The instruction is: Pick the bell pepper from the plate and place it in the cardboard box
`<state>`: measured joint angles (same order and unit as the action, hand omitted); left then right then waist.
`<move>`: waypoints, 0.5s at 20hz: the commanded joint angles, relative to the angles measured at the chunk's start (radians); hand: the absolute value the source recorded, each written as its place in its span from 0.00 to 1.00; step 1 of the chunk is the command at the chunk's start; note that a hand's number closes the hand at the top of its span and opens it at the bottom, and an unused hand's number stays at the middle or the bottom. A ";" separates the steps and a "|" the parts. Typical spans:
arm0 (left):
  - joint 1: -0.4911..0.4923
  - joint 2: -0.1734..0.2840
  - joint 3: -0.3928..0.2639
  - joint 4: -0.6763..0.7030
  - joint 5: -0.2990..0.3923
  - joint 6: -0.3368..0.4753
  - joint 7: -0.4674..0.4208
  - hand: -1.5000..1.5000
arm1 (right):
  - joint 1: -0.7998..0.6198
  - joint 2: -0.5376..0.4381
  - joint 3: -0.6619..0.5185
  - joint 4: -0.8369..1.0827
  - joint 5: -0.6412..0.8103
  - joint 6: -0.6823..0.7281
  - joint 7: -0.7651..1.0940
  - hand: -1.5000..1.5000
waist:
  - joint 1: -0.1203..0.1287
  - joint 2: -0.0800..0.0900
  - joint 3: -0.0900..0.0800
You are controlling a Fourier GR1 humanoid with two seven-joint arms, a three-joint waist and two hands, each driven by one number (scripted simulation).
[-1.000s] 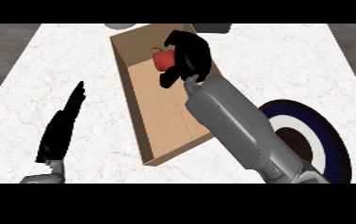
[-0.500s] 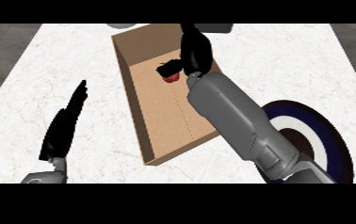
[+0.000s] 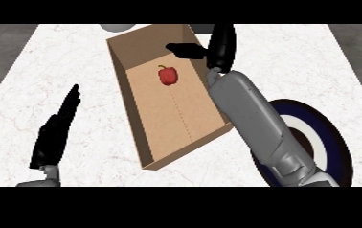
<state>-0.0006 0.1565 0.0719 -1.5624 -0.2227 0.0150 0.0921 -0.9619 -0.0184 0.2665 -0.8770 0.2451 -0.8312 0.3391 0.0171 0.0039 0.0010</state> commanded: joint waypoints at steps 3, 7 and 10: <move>0.043 -0.018 0.003 -0.016 -0.004 0.020 -0.019 0.50 | 0.170 -0.096 -0.116 -0.183 -0.074 -0.037 -0.082 0.00 | -0.028 -0.008 0.000; 0.023 -0.010 -0.003 -0.062 -0.008 0.010 0.051 0.50 | 0.259 -0.222 -0.176 -0.308 -0.109 0.047 -0.034 0.00 | -0.029 -0.009 0.000; 0.044 0.026 0.047 -0.015 0.022 -0.013 -0.019 0.50 | 0.439 -0.286 -0.207 -0.503 -0.176 0.108 -0.076 0.00 | -0.040 -0.011 -0.001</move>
<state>0.0119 0.1642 0.0957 -1.5782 -0.2143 0.0150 0.1063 -0.6679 -0.2177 0.1154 -1.2187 0.1335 -0.7840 0.2855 -0.0164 -0.0051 0.0005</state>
